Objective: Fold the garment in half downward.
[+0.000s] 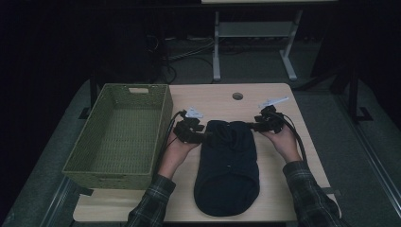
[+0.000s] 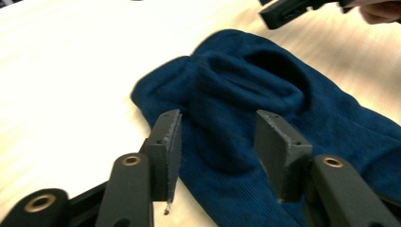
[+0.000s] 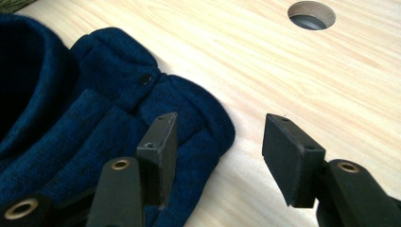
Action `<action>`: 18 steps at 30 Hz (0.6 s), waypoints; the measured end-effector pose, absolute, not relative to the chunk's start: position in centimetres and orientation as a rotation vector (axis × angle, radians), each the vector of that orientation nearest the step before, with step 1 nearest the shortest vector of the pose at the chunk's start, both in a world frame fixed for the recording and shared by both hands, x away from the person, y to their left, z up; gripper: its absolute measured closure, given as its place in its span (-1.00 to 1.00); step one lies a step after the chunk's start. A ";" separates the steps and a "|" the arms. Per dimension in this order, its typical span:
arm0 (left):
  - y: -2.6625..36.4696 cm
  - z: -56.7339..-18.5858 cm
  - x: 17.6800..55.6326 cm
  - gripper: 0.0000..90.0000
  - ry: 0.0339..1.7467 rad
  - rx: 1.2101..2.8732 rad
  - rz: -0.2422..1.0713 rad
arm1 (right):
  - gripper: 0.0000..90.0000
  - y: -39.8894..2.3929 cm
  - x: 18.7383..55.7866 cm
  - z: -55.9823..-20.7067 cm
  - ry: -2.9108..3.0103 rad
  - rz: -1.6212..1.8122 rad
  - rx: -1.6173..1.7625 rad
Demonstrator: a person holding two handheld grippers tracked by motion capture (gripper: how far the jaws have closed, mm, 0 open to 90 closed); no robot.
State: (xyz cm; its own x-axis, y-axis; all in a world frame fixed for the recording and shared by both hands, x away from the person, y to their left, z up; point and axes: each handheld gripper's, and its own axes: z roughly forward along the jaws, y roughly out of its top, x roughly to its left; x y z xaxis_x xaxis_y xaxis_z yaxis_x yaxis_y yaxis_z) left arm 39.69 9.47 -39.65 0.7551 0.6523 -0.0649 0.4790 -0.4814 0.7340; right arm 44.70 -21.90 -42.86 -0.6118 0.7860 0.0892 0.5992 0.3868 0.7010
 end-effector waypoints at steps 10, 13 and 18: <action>9.2 -39.6 43.9 0.01 0.923 2.143 0.318 | 0.00 -21.8 45.7 -42.3 2.392 1.027 1.250; 9.0 -39.9 45.3 -0.01 0.948 2.134 0.320 | -0.03 -21.5 45.7 -42.3 2.390 1.024 1.236; 8.3 -41.2 47.2 -0.03 0.982 2.167 0.346 | -0.04 -21.5 45.8 -42.5 2.389 1.023 1.239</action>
State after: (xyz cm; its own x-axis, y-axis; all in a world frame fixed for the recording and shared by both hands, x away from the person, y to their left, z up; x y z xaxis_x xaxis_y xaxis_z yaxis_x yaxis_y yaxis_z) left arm 47.16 8.26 -41.17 0.6737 0.7374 -0.0490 0.5438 -0.4498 0.7085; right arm 45.85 -21.49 -42.49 -0.6016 0.7942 0.0857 0.6101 0.3875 0.6911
